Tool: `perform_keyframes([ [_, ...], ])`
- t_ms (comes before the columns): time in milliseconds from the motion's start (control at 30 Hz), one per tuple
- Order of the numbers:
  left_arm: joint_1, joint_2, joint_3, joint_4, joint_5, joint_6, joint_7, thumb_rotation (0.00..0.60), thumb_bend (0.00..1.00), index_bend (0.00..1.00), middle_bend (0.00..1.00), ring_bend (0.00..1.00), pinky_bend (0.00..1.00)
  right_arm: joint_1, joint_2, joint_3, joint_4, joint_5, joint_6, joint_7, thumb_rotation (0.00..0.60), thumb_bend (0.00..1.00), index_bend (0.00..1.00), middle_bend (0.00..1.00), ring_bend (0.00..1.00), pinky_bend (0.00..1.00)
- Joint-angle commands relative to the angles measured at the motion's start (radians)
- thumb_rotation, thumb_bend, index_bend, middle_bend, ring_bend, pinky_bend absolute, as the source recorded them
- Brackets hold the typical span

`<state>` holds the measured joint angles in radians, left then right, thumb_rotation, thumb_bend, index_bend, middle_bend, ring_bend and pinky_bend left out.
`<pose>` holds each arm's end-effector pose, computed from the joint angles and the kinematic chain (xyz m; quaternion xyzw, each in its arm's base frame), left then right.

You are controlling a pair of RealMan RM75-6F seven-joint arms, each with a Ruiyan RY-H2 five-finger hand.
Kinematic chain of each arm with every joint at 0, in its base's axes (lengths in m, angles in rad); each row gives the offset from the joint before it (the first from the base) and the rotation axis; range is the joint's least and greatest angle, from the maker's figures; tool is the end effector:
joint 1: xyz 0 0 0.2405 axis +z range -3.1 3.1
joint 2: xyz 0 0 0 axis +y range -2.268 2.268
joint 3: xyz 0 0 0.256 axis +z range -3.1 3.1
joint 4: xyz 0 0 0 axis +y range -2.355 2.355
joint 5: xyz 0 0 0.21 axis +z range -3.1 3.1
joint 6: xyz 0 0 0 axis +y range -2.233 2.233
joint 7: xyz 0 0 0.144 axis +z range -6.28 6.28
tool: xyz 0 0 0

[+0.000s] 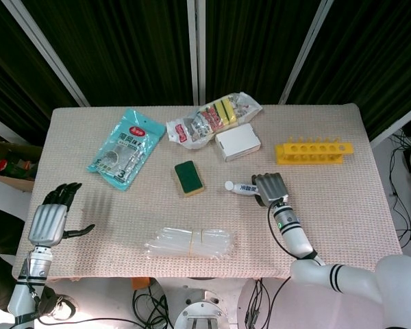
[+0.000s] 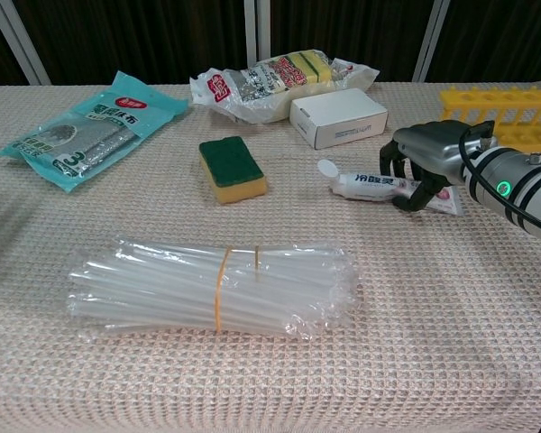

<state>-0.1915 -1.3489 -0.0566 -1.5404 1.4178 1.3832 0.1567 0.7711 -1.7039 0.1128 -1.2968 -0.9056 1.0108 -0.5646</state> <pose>-0.2928 0.2126 0.0809 -0.6169 -0.4051 -0.3762 0.5601 -0.1790 -0.3470 -0.0542 0.7469 -0.3606 0.2742 0.4868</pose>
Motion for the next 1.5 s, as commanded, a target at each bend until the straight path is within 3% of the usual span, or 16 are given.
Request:
perform_keyframes([
  [33,0.001,0.000,0.001,0.001,-0.001,0.000,-0.002,0.408,0.00,0.10,0.12,0.10,0.18,-0.011,-0.024,-0.003,0.039,-0.034,0.003,0.029,0.600,0.49,0.79,0.66,0.60,0.79],
  [200,0.000,0.001,0.000,0.003,0.001,0.000,-0.005,0.408,0.00,0.10,0.12,0.10,0.18,-0.023,-0.061,-0.004,0.105,-0.100,0.014,0.085,0.600,0.57,0.93,0.77,0.71,0.89],
  [367,0.000,0.000,0.000,0.005,0.001,-0.001,-0.009,0.408,0.00,0.10,0.12,0.10,0.18,-0.033,-0.094,-0.005,0.172,-0.166,0.016,0.150,0.600,0.59,1.00,0.84,0.77,0.94],
  [600,0.001,-0.002,0.000,0.012,0.001,-0.002,-0.019,0.409,0.00,0.10,0.12,0.10,0.18,-0.053,-0.117,-0.008,0.231,-0.260,0.044,0.250,0.600,0.60,1.00,0.88,0.80,0.96],
  [933,-0.010,0.005,-0.008,0.003,0.015,-0.005,-0.057,0.405,0.00,0.10,0.12,0.10,0.18,-0.109,-0.159,0.026,0.353,-0.448,0.247,0.627,0.600,0.62,1.00,0.88,0.80,0.96],
  [1300,-0.067,0.011,-0.050,-0.037,0.052,-0.021,-0.113,0.406,0.00,0.10,0.13,0.10,0.18,-0.099,-0.133,0.085,0.320,-0.504,0.305,0.714,0.600,0.62,1.00,0.89,0.80,0.96],
  [1500,-0.114,0.014,-0.094,-0.063,0.057,-0.035,-0.118,0.368,0.00,0.10,0.14,0.10,0.18,-0.088,-0.178,0.117,0.351,-0.527,0.353,0.790,0.600,0.63,1.00,0.89,0.80,0.96],
])
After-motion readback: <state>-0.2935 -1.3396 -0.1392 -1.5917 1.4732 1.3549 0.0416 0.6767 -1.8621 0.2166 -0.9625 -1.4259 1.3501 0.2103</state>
